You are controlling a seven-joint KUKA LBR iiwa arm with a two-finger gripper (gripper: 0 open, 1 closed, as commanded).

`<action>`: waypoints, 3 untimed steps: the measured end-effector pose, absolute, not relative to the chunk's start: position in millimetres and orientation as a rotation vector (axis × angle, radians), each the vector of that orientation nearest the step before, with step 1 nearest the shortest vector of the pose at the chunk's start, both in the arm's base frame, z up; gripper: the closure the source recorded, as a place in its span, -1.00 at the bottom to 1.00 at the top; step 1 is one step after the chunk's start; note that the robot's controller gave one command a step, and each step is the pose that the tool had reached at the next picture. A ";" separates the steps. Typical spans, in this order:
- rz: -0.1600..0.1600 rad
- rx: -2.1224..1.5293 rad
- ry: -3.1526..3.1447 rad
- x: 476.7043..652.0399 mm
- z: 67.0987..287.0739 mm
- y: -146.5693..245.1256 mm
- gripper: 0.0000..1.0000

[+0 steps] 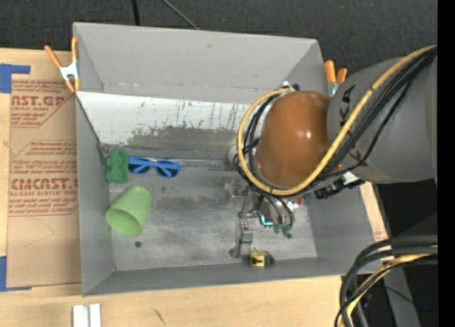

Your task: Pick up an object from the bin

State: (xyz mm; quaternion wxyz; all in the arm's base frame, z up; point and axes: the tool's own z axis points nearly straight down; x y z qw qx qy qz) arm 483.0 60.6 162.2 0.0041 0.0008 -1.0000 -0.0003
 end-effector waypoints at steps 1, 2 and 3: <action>0.000 0.143 -3.146 575.7 191.1 59.1 -1.00; -0.004 0.238 -3.124 510.8 64.8 155.4 -1.00; 0.026 0.423 -3.109 551.7 71.3 238.0 -1.00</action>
Offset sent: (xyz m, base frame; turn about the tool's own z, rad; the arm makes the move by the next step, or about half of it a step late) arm 0.0892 -0.0019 0.0273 -0.0884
